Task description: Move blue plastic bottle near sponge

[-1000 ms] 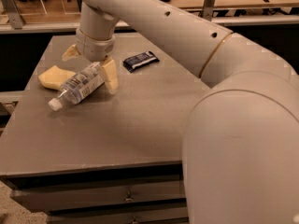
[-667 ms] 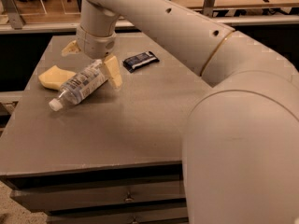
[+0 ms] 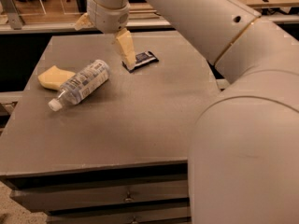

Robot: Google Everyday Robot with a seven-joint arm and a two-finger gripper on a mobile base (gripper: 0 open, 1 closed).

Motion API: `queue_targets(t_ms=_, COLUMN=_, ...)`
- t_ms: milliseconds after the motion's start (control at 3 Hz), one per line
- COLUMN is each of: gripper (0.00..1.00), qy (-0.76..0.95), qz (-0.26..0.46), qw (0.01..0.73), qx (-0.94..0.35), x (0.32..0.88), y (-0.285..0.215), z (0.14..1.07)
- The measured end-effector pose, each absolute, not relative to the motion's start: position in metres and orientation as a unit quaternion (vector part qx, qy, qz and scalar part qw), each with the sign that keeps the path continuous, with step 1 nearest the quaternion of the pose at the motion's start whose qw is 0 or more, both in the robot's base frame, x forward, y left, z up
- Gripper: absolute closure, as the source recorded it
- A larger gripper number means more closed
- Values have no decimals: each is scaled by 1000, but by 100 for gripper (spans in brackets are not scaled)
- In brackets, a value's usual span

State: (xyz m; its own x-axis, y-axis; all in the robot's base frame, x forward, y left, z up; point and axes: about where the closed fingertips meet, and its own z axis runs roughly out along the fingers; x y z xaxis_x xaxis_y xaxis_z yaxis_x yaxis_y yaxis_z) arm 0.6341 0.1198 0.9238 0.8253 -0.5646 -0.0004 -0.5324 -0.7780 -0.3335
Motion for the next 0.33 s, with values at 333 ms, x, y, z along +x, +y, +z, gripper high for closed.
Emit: queue_targets(t_ms=333, gripper=0, qy=291, qz=-50, qw=162, qx=-942, x=634, y=120, z=924)
